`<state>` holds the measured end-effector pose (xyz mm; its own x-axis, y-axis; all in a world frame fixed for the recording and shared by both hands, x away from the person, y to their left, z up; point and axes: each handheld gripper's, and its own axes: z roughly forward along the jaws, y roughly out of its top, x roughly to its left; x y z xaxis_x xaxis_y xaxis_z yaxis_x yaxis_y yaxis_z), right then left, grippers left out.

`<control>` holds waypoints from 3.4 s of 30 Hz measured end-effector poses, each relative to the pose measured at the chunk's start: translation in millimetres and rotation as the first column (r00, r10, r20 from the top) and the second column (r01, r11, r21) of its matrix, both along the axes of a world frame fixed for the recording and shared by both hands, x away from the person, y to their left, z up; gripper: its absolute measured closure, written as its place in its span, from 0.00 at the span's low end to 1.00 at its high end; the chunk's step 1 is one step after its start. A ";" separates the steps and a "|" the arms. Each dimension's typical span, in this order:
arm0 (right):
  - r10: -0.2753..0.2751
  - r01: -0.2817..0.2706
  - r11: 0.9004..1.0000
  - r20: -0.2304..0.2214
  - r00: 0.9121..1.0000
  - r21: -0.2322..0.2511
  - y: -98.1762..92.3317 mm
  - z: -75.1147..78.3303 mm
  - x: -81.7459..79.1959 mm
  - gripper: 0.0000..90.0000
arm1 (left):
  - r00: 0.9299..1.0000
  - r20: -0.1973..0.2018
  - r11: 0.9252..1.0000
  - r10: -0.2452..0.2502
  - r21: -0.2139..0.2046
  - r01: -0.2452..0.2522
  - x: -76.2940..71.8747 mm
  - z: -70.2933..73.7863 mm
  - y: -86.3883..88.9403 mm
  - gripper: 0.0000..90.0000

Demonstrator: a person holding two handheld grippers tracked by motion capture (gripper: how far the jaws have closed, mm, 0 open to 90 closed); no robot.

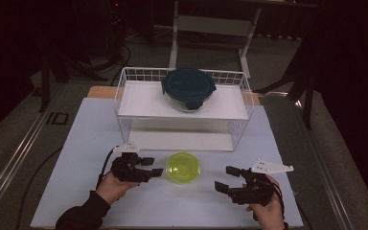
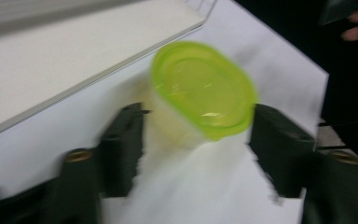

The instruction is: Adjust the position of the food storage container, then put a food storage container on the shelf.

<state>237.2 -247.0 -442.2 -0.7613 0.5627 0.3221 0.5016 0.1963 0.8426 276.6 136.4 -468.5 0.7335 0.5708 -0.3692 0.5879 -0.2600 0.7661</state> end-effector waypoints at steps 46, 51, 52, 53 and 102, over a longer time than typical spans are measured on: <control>-0.123 0.120 0.992 -0.545 0.830 -0.041 46.3 -56.4 93.6 0.67 | 0.888 -0.449 0.974 0.097 -0.139 -0.177 37.1 -41.1 -20.3 0.66; -0.100 0.107 0.994 -0.589 0.802 -0.024 52.0 -59.8 94.3 0.81 | 0.882 -0.461 0.971 0.102 -0.146 -0.188 37.2 -44.6 -20.1 0.79; -0.104 0.110 0.994 -0.591 0.800 -0.026 52.8 -59.6 93.9 0.81 | 0.882 -0.460 0.971 0.103 -0.146 -0.189 37.0 -45.0 -19.8 0.79; -0.099 0.100 0.995 -0.591 0.801 -0.031 54.1 -59.0 93.5 0.82 | 0.882 -0.458 0.971 0.107 -0.142 -0.191 36.5 -45.4 -19.7 0.80; -0.060 0.070 0.997 -0.444 0.894 0.008 54.9 17.9 57.2 0.90 | 0.934 -0.354 0.970 0.045 -0.207 -0.126 3.1 34.4 -11.0 0.91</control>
<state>294.4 -192.0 -424.3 -0.4984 0.5943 0.6312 0.8351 0.1335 0.5336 279.7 125.4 -434.1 0.4898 0.4990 -0.7149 0.8380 -0.0430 0.5440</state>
